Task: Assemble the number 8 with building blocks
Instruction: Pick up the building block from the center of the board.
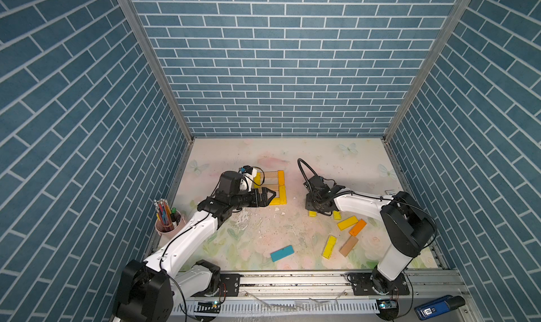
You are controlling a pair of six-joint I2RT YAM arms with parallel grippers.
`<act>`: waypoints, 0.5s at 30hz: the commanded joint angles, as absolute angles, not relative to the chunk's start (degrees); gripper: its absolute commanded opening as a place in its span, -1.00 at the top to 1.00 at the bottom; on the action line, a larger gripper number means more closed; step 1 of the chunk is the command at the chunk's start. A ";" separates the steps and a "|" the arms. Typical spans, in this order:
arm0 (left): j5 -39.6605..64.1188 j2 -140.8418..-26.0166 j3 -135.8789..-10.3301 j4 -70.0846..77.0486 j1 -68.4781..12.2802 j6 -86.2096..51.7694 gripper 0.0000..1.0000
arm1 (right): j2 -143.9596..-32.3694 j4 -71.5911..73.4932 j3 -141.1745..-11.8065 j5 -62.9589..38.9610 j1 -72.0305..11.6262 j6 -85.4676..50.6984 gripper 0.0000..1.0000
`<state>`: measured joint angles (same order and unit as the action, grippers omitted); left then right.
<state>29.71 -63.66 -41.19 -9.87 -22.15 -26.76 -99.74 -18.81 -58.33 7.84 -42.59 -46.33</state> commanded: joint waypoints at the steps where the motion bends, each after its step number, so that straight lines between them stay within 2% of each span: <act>1: 30.18 -63.26 -40.34 -8.45 -22.42 -26.72 -0.99 | -103.39 -20.42 -63.20 5.96 -40.97 -42.90 0.40; 15: 30.29 -64.07 -40.18 -7.08 -22.63 -27.49 -0.99 | -117.64 -26.97 -82.63 3.54 -37.62 -37.45 0.40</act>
<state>29.89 -63.66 -40.82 -8.16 -22.17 -27.49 -115.81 -23.55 -80.01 3.95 -37.89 -39.51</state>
